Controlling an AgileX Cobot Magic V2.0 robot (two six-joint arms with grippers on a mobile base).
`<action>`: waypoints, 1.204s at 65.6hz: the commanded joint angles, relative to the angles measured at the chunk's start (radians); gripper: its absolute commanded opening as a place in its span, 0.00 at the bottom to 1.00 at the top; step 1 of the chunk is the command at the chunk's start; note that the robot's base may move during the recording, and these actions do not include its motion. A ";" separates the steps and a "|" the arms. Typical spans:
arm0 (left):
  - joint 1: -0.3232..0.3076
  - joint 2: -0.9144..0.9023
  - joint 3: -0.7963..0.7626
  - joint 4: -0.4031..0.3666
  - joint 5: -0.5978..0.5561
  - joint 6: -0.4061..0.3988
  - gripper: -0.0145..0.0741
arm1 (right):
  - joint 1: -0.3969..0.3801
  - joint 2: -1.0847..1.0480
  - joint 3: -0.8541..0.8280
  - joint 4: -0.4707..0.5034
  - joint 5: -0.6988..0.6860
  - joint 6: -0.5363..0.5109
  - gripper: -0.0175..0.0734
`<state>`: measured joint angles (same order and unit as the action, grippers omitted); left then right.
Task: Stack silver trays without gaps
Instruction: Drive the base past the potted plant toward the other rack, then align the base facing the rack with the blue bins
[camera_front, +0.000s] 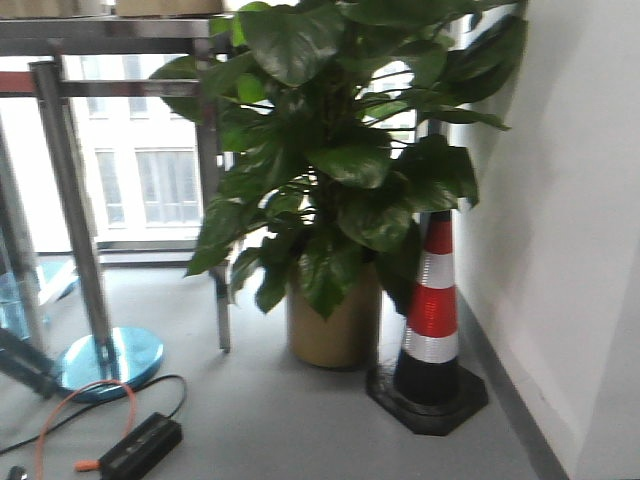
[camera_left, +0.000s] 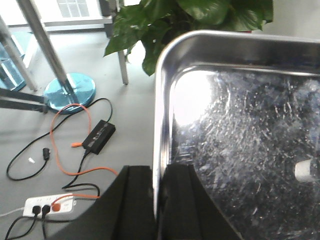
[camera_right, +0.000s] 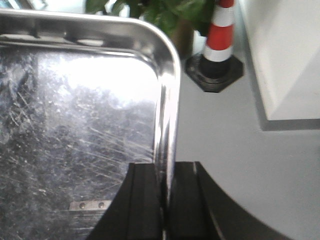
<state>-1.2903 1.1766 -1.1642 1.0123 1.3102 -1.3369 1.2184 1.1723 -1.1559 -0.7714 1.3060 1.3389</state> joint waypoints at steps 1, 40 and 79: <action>-0.019 0.010 -0.003 0.011 -0.089 -0.002 0.15 | 0.018 0.003 -0.019 -0.009 -0.219 -0.005 0.18; -0.019 0.010 -0.003 0.012 -0.089 -0.002 0.15 | 0.018 0.003 -0.019 -0.009 -0.219 -0.005 0.18; -0.019 0.010 -0.003 0.012 -0.089 -0.002 0.15 | 0.018 0.003 -0.019 -0.009 -0.222 -0.005 0.18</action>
<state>-1.2903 1.1766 -1.1642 1.0123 1.3084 -1.3369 1.2184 1.1723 -1.1559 -0.7676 1.3083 1.3408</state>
